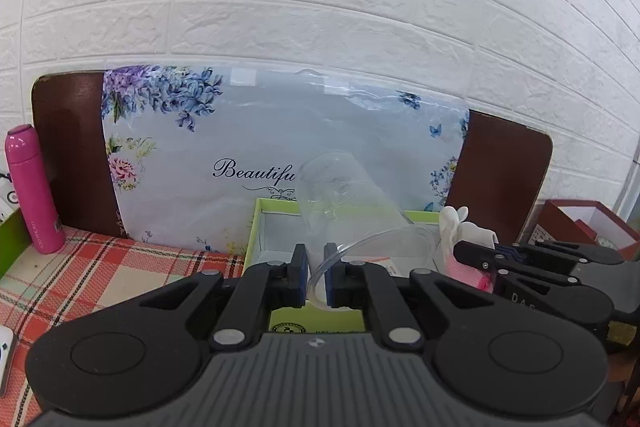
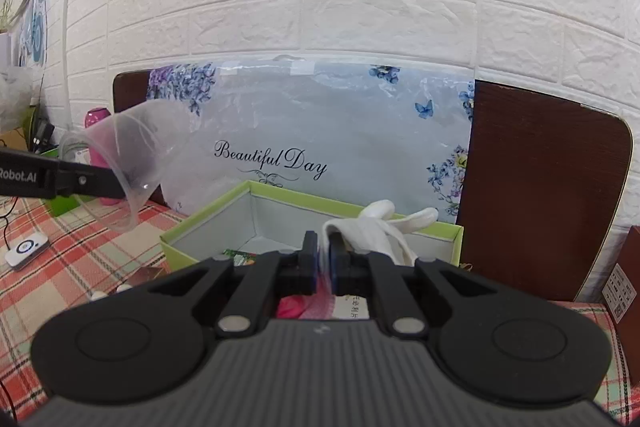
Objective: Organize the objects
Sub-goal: 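Carry glove and cup into the lime-green box and open both tools, then grasp the yellow medicine box with right tool while left tool grasps blue medicine box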
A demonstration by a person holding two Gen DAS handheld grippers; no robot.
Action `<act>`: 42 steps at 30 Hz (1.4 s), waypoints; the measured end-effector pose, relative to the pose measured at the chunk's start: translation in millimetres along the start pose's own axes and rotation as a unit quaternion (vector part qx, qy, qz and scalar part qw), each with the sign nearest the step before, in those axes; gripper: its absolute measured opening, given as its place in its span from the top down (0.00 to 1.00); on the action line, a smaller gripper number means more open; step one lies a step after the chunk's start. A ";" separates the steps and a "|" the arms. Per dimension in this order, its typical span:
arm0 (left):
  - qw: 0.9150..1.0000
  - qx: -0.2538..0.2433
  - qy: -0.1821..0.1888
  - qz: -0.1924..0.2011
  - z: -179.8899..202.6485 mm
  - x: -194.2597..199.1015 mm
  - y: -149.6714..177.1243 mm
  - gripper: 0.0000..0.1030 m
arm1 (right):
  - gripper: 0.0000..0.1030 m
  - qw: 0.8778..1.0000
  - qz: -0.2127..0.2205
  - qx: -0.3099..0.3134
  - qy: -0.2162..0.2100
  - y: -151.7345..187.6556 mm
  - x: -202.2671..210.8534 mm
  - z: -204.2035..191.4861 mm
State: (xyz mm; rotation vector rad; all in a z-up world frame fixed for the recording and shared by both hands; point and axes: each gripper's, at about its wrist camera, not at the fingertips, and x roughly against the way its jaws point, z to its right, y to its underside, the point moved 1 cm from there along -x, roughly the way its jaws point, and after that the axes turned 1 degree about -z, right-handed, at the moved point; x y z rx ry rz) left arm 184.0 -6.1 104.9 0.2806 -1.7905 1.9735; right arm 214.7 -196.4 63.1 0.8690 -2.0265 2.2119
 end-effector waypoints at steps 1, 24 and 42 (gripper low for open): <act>1.000 0.001 -0.001 0.000 -1.1 -3.1 -2.1 0.93 | 0.95 1.000 0.001 -0.004 -0.001 -2.2 -2.0 1.2; 0.999 0.004 0.003 -0.045 7.5 -121.6 3.7 0.29 | 0.13 0.999 -0.038 -0.017 0.020 20.2 -58.9 19.7; 0.999 -0.019 -0.020 -0.040 39.6 -6.6 20.6 0.23 | 0.00 0.999 0.002 -0.007 0.036 20.7 74.1 -10.6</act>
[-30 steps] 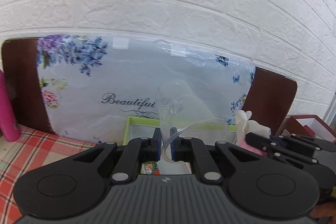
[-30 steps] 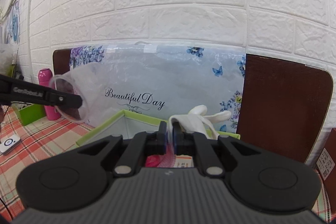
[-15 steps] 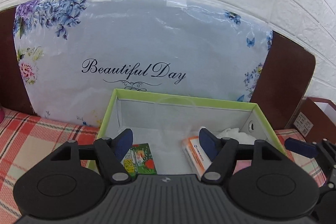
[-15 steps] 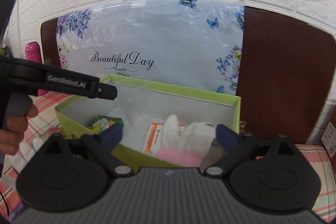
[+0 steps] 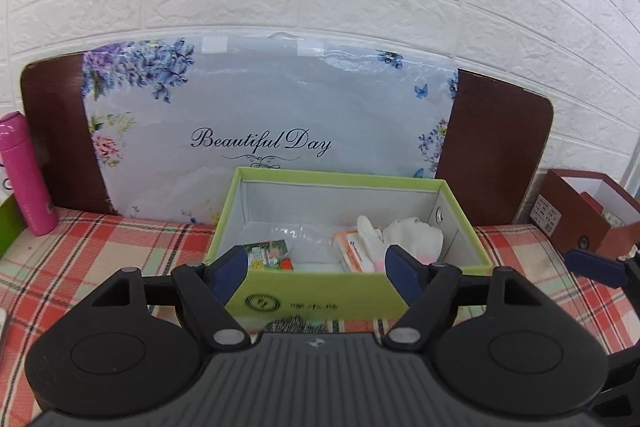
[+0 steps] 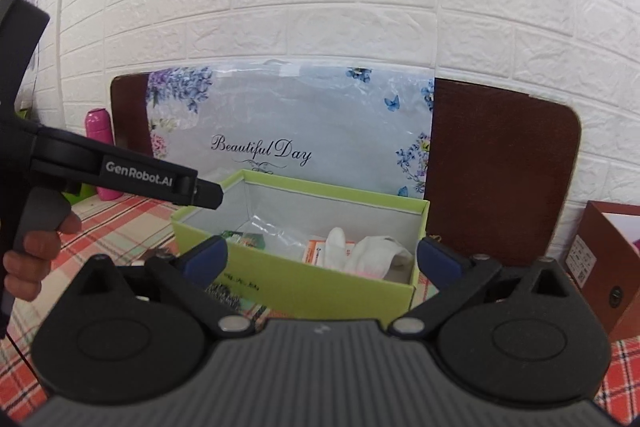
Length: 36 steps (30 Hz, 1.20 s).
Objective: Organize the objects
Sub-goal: 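Grasp the yellow medicine box with right tool while left tool grasps blue medicine box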
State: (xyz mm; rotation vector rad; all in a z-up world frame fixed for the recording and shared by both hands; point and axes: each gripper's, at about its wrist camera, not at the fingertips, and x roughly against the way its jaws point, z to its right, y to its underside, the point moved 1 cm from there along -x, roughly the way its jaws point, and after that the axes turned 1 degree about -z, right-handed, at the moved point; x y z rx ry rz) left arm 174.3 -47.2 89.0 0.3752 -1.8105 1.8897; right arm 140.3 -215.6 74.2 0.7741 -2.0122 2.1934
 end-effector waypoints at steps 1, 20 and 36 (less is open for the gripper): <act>1.000 0.000 0.000 0.002 -0.6 7.1 6.4 0.23 | 0.00 1.000 -0.004 0.002 0.002 1.7 9.0 -2.2; 0.993 0.061 -0.050 -0.082 -48.3 47.0 138.9 0.23 | 0.00 0.990 -0.120 -0.079 0.006 116.6 82.9 -36.0; 0.989 0.076 -0.041 -0.120 -49.7 4.2 143.4 0.21 | 0.32 0.988 -0.137 -0.063 0.030 140.8 51.9 -44.6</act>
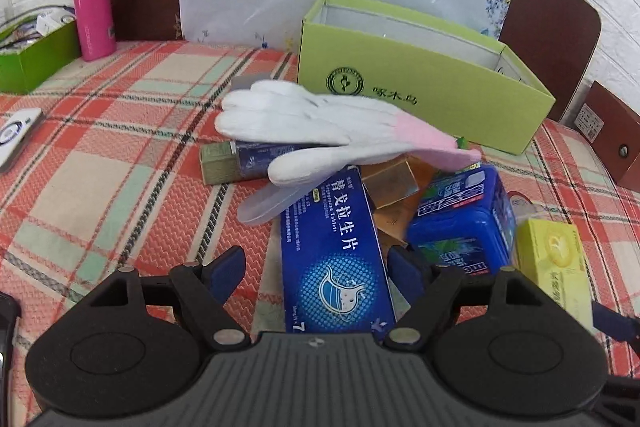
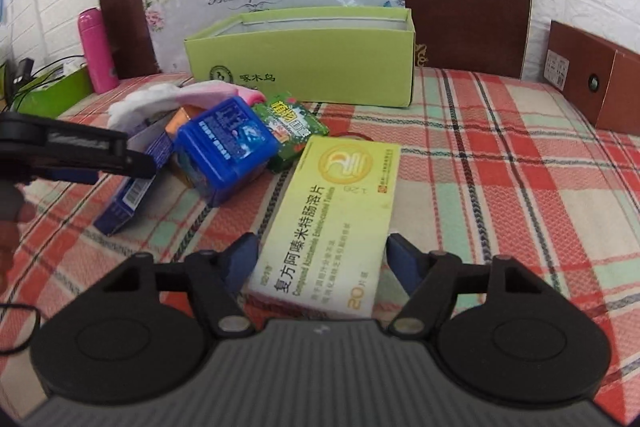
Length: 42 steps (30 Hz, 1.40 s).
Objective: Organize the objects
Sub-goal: 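Grasp the yellow medicine box with right tool while left tool grasps blue medicine box, then carry both medicine boxes into the lime-green box and open both tools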
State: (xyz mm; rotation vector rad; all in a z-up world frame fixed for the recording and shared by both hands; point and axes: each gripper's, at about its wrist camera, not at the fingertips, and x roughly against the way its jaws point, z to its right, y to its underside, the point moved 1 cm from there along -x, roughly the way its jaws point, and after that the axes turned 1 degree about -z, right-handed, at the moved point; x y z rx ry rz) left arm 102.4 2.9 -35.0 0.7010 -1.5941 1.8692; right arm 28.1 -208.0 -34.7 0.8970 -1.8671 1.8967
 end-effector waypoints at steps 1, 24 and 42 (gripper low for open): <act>1.000 0.004 0.000 -0.006 -1.4 -3.6 0.0 0.21 | 0.32 1.000 -0.002 0.006 -0.003 1.3 4.1 1.2; 0.994 -0.101 -0.005 -0.030 3.2 14.3 30.4 0.33 | 0.27 0.998 -0.035 0.046 0.021 1.1 -3.2 -2.1; 0.988 -0.134 0.075 -0.004 9.8 47.8 22.2 0.43 | 0.34 0.999 -0.014 0.014 -0.031 -6.3 18.0 18.1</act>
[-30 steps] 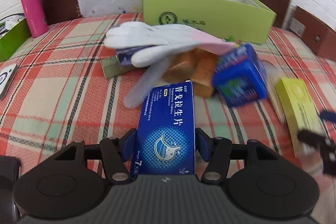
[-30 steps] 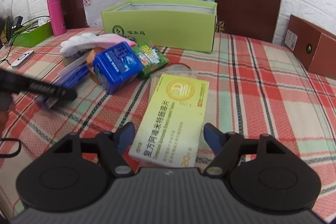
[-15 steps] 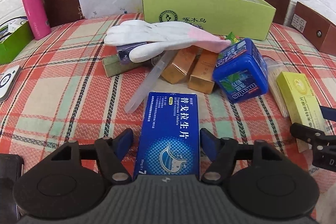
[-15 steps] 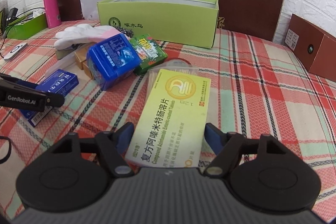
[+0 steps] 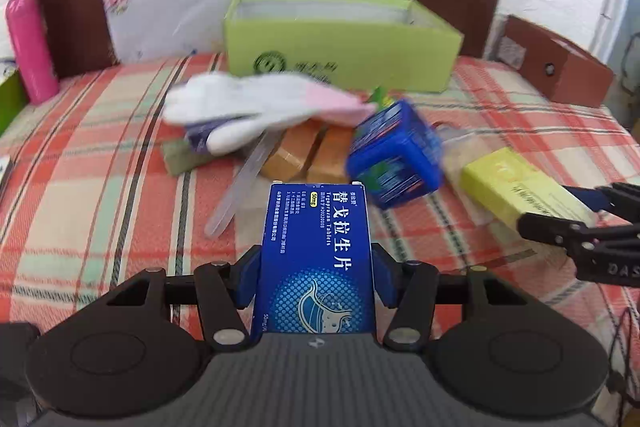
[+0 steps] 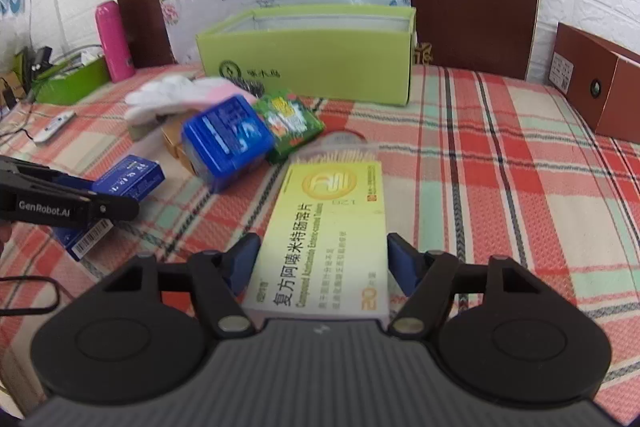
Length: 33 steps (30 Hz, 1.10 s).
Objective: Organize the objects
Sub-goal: 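Carry both medicine boxes into the lime-green box and open both tools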
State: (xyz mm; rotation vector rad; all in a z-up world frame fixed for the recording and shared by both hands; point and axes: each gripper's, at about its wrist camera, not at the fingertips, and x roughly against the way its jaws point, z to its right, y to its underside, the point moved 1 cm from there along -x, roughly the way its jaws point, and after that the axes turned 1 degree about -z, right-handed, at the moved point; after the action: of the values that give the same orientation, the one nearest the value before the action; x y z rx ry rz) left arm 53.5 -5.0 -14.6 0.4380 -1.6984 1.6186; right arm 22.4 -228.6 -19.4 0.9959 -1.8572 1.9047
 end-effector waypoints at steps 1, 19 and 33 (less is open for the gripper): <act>1.000 -0.006 0.006 0.011 2.9 5.7 -4.4 0.43 | 0.34 1.000 0.006 0.002 -0.002 -3.4 3.7 0.5; 0.998 -0.008 0.035 0.057 9.7 8.3 -57.8 0.43 | 0.18 0.990 -0.005 0.136 -0.038 -23.0 -17.4 -15.8; 0.995 -0.004 0.044 0.091 1.7 10.8 -95.2 0.43 | 0.37 0.991 -0.011 0.096 -0.096 -50.5 -11.3 8.6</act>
State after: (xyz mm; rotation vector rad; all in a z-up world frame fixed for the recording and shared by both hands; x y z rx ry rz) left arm 111.5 -18.0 60.5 0.2079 -1.7182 1.7335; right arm 65.4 -228.0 10.6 1.2960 -1.7778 2.0701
